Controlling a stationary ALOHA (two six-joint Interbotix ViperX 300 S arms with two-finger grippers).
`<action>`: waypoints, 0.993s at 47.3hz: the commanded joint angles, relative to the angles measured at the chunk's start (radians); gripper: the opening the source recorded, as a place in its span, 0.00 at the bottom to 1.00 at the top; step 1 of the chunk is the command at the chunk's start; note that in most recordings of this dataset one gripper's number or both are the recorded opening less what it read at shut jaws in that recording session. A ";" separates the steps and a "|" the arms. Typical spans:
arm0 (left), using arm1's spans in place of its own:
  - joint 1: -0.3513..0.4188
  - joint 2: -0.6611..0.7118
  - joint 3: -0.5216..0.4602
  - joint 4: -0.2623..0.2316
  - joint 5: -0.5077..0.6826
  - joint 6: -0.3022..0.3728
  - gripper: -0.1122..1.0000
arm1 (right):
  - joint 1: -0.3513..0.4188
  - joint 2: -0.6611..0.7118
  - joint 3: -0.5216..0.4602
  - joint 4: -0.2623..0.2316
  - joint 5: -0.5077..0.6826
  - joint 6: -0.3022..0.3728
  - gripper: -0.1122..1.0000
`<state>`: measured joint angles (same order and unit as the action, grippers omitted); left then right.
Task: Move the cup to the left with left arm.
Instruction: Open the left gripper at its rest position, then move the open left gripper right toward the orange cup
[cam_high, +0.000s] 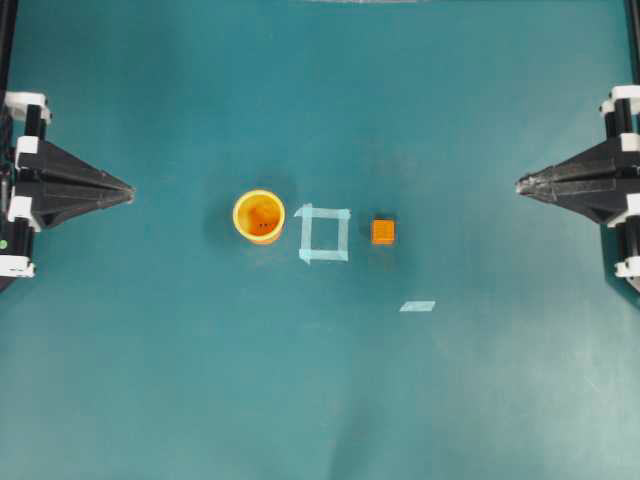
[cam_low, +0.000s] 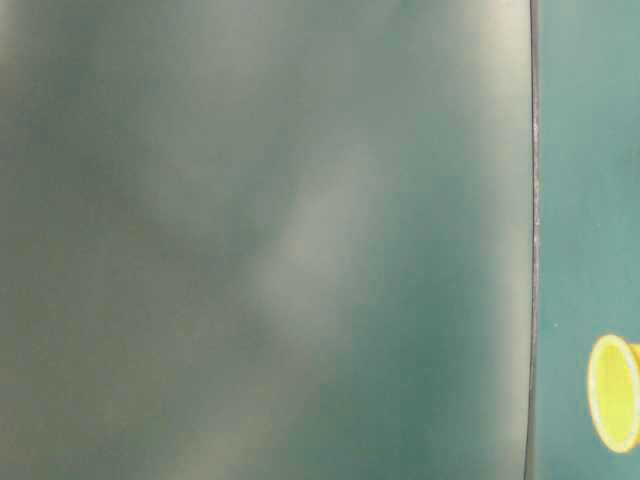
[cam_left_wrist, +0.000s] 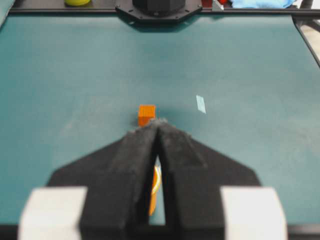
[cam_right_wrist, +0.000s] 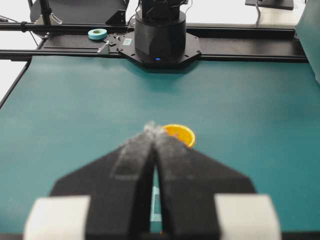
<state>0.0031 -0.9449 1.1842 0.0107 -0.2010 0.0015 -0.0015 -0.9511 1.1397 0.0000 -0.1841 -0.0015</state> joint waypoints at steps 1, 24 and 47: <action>0.009 0.023 -0.009 0.003 -0.005 -0.002 0.14 | 0.000 0.006 -0.032 0.003 0.002 0.000 0.10; 0.009 0.109 -0.006 0.005 -0.005 0.006 0.50 | 0.000 0.006 -0.046 0.003 0.002 0.003 0.10; 0.054 0.279 -0.029 0.006 -0.006 0.009 0.73 | 0.000 0.003 -0.052 0.002 0.006 0.005 0.09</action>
<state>0.0491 -0.6857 1.1812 0.0138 -0.1994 0.0092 -0.0015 -0.9511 1.1213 0.0000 -0.1764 0.0015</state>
